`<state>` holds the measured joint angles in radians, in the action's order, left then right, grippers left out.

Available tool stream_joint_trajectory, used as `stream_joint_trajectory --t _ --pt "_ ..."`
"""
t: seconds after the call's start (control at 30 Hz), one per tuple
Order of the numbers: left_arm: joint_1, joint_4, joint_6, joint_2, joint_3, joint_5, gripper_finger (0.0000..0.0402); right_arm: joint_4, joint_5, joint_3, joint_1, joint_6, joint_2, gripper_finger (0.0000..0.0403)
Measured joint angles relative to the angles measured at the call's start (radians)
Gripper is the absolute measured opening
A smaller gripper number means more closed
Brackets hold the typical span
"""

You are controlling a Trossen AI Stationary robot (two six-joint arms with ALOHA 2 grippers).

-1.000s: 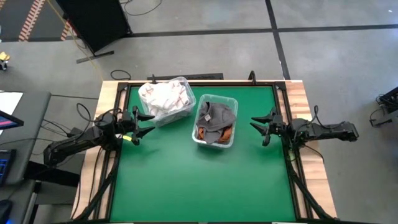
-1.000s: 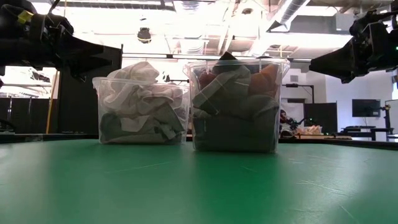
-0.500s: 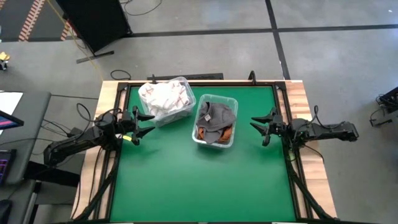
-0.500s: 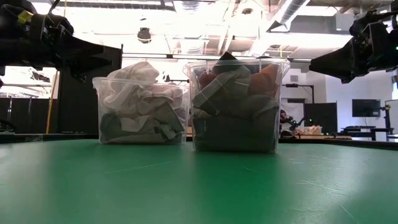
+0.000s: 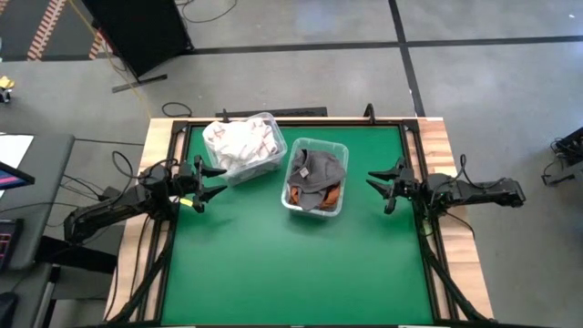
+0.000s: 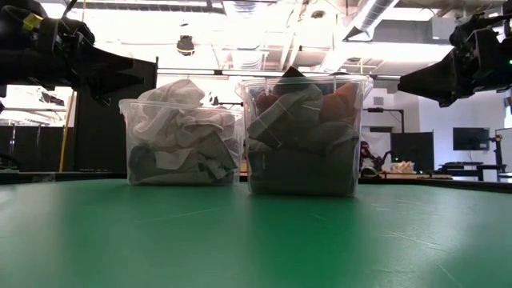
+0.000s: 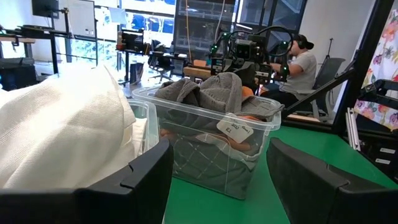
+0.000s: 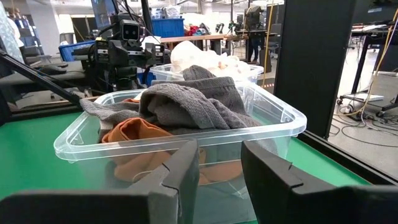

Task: Sort towels by color in basket
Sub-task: Return to Home Position

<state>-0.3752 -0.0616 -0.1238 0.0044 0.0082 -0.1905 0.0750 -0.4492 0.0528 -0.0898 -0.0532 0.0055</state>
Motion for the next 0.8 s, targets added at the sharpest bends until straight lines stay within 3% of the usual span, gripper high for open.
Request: stream_joint_trajectory --t 0.5,0.8 --pt "0.000 0.000 0.000 0.000 0.000 0.000 0.0245 0.000 0.000 0.000 0.000 0.000 0.000 0.0150" --pt "0.041 0.003 0.000 0.130 0.000 0.009 0.0245 0.000 0.000 0.000 0.000 0.000 0.000 0.0149"
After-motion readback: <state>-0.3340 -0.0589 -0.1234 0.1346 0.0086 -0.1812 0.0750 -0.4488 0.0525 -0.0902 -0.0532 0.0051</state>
